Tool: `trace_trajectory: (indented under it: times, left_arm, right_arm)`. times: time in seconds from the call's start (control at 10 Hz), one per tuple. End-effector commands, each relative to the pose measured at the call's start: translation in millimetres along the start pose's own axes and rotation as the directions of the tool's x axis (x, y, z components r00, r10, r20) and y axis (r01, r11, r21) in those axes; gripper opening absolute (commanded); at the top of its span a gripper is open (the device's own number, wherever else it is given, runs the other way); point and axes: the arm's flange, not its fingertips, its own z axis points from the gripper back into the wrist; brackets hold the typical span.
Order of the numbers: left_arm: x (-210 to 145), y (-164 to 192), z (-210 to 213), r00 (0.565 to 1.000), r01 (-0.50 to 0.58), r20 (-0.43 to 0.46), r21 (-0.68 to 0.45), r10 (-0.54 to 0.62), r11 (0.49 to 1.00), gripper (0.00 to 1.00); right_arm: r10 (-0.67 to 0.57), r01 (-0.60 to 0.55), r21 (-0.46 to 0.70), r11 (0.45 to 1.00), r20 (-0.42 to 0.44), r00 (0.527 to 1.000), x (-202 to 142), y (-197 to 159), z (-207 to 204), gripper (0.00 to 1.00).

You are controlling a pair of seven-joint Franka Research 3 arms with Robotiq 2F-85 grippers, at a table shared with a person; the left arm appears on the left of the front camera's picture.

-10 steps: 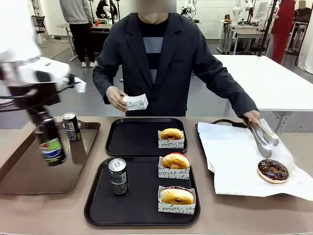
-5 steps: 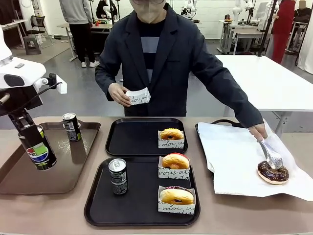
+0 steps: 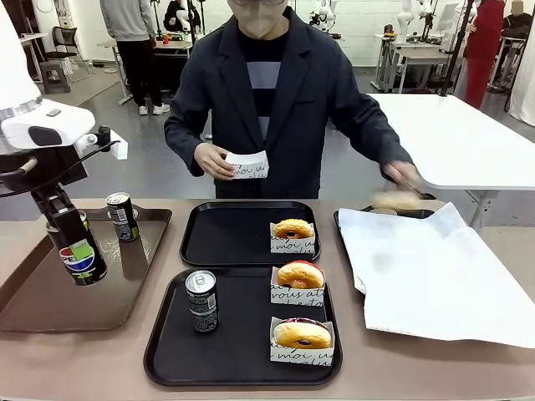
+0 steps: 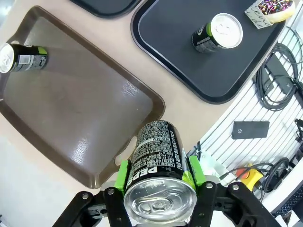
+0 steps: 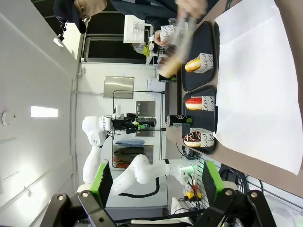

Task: Set up donuts and drinks on trays.
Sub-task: Pick up one Pepsi coke from the Handle tray and place it on the Flat Tray without a Pepsi coke.

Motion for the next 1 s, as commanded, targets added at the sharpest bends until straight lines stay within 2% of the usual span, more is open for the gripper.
trace_trajectory:
  times: [0.0, 0.3, 0.9]
  left_arm:
    - [27, 6, 1, 1.000, -0.017, -0.017, 0.014, 0.017, 1.000, 0.58]
    - [61, 14, -6, 0.998, -0.042, -0.041, -0.003, 0.042, 0.999, 0.58]
    - [131, 33, -20, 0.991, -0.128, -0.027, -0.012, 0.127, 0.992, 0.58]
  right_arm:
    - [0.007, -0.007, 0.013, 1.000, -0.003, 1.000, 0, 1, 1, 1.00]
    - [0.007, -0.007, 0.013, 1.000, -0.003, 1.000, 0, 1, 1, 1.00]
    - [0.007, -0.007, 0.013, 1.000, -0.003, 1.000, 0, 1, 1, 1.00]
